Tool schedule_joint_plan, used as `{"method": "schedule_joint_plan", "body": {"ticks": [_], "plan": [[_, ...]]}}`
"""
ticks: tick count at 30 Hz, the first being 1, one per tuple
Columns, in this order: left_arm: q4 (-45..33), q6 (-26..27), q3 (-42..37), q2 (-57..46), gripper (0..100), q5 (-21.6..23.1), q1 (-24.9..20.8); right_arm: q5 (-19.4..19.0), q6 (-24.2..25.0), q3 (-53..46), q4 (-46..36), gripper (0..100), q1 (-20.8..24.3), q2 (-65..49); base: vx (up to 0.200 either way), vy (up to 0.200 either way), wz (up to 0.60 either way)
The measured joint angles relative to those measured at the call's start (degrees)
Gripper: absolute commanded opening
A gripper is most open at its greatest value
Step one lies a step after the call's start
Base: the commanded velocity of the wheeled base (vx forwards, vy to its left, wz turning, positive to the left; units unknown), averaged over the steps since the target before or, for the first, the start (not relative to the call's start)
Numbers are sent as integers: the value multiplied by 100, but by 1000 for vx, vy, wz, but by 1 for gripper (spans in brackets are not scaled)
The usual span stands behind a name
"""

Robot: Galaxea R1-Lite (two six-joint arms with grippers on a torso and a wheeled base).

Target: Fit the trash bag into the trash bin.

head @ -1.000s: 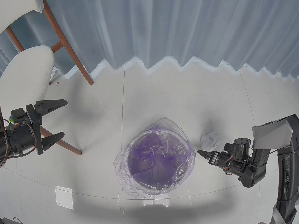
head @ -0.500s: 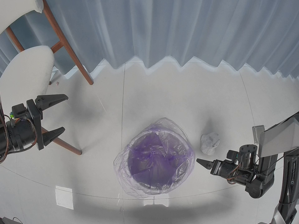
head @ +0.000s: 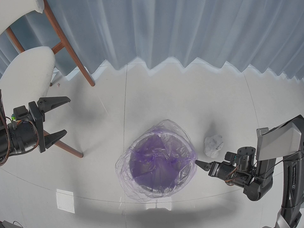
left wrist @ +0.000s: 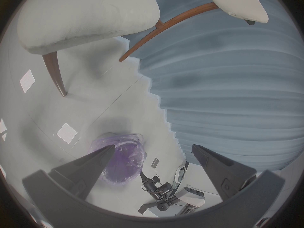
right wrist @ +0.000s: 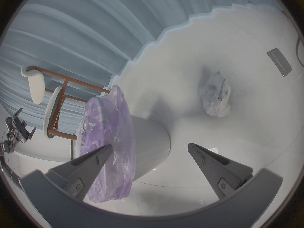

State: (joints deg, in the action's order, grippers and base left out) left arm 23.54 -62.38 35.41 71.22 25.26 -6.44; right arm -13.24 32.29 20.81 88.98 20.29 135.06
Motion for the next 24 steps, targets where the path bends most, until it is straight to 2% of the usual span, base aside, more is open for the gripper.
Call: {"method": "schedule_joint_plan", "body": {"ticks": [11,17,24], "plan": [[2,0,2,6,100,0,29,2,0,215,0,100,-69,229,0,0,0],[5,2,9,9,100,-2,44,13,-28,730,-57,100,-59,595,0,0,0],[7,0,13,4,100,-2,134,41,-176,1727,-1174,100,-108,965,0,0,0]]}}
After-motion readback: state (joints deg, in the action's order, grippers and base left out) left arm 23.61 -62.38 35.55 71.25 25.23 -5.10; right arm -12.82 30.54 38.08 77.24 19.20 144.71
